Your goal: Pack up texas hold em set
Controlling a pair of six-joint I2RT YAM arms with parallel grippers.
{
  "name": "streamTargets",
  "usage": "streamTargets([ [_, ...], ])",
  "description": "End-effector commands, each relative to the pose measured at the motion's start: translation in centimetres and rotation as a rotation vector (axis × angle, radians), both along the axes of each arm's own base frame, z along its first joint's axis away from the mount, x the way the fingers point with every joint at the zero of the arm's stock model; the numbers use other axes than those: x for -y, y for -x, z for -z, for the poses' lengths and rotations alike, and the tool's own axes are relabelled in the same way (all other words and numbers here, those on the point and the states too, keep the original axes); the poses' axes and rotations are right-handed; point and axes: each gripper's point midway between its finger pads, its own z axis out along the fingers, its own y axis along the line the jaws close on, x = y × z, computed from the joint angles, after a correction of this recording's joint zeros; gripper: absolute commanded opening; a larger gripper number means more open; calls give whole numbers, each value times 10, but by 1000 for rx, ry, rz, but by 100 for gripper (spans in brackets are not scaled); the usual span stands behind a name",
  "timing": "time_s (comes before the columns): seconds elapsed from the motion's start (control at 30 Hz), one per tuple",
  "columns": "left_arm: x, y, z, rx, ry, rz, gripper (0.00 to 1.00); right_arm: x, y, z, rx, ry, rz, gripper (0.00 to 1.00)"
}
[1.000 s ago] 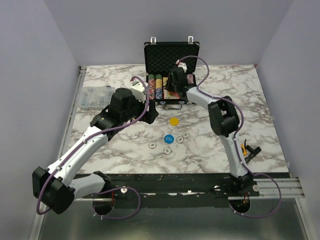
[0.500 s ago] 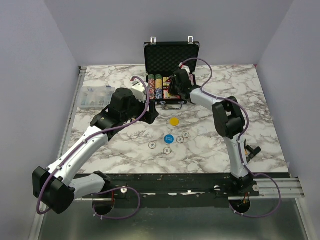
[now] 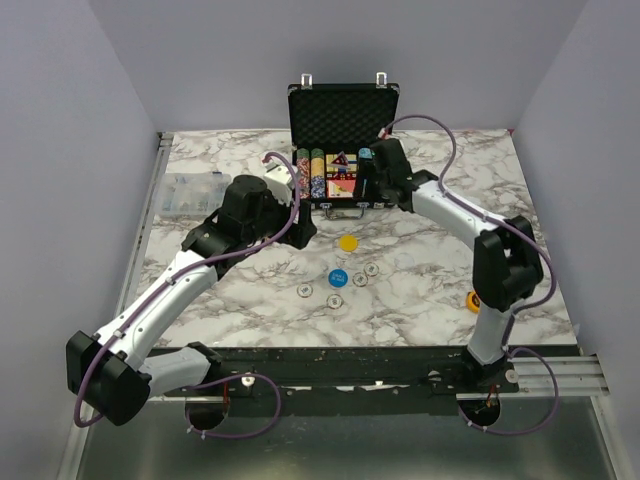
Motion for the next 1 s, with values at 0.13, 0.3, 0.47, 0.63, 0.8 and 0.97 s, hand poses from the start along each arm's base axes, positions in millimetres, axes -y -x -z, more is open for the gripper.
streamTargets([
  [0.13,1,0,-13,-5,-5,3,82,50,98,41,-256,116,18,73],
  [0.3,9,2,-8,-36,10,40,82,54,124,56,-347,124,-15,71],
  [0.47,11,2,-5,-49,9,47,82,44,131,68,-369,145,-49,72],
  [0.63,13,3,-2,-52,12,55,82,3,128,73,-376,71,-128,75],
  [0.8,12,4,-5,-42,16,55,82,-26,123,76,-334,98,-185,79],
  [0.97,2,2,-13,-12,-2,14,82,-32,122,94,-365,117,-183,80],
])
